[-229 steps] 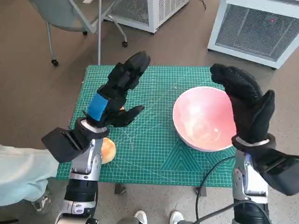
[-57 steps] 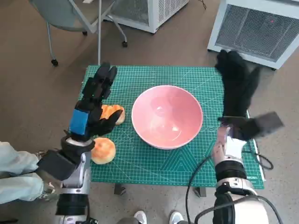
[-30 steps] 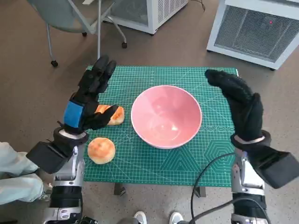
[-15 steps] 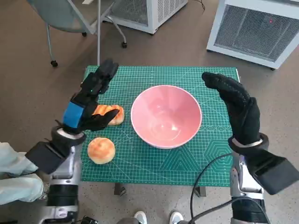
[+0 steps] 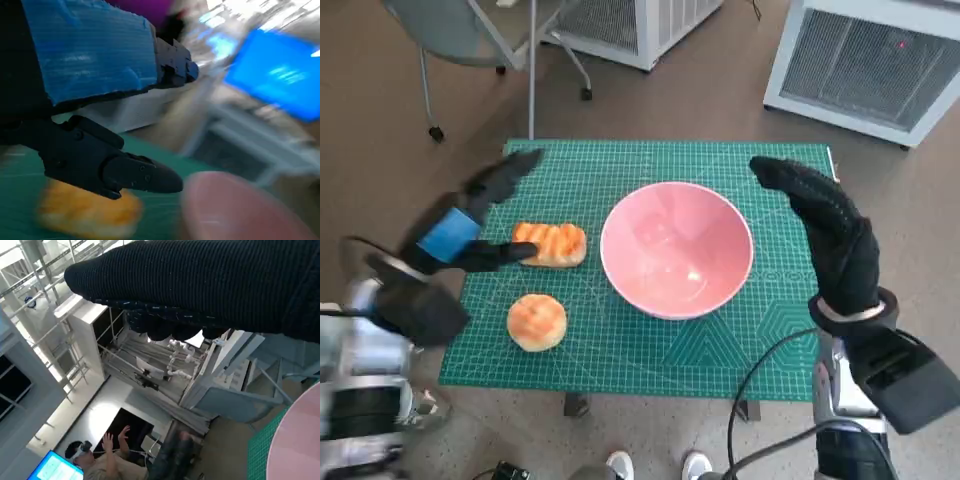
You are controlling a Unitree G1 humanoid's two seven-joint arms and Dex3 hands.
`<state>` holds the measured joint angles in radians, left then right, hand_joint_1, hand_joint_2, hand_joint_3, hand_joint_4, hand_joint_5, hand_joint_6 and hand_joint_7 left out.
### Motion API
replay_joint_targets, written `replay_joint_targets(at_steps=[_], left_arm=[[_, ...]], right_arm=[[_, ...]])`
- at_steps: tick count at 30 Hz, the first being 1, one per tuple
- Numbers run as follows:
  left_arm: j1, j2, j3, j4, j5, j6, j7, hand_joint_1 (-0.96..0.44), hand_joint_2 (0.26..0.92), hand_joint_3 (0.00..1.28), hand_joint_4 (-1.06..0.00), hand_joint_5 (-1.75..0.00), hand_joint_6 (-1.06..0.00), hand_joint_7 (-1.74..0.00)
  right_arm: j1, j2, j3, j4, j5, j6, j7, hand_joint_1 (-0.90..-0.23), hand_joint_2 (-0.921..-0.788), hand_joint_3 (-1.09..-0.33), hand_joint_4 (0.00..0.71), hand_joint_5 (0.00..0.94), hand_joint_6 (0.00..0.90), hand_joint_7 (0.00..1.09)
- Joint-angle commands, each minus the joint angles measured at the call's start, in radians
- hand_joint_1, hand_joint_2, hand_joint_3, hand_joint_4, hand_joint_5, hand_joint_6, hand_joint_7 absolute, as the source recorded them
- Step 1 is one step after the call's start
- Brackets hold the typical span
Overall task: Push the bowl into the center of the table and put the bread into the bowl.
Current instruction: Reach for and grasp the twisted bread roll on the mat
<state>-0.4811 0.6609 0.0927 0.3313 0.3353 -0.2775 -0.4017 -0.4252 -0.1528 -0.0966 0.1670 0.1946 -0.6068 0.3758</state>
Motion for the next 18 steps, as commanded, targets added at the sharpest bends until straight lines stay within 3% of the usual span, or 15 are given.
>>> replay_joint_targets(at_steps=[1,10,18], left_arm=[[-0.055,0.027,-0.108,-0.074,0.131,0.245,-0.080,-0.24,0.766,0.00,-0.09,0.00,-0.25,-0.04],[-0.112,0.002,-0.212,-0.005,0.213,0.352,-0.064,-0.12,0.725,0.00,-0.12,-0.01,-0.31,-0.03],[-0.174,-0.024,-0.289,0.082,0.241,0.386,-0.060,-0.07,0.721,0.00,-0.14,-0.01,-0.33,-0.02]], right_arm=[[0.013,0.001,0.007,0.026,-0.016,0.002,-0.011,-0.689,-0.921,-0.778,0.146,0.002,-0.001,0.48],[-0.004,-0.001,0.011,0.074,-0.038,-0.033,-0.019,-0.678,-0.921,-0.776,0.145,0.001,-0.001,0.47],[-0.014,-0.004,0.012,0.101,-0.023,-0.039,-0.009,-0.665,-0.921,-0.784,0.143,0.000,-0.001,0.45]])
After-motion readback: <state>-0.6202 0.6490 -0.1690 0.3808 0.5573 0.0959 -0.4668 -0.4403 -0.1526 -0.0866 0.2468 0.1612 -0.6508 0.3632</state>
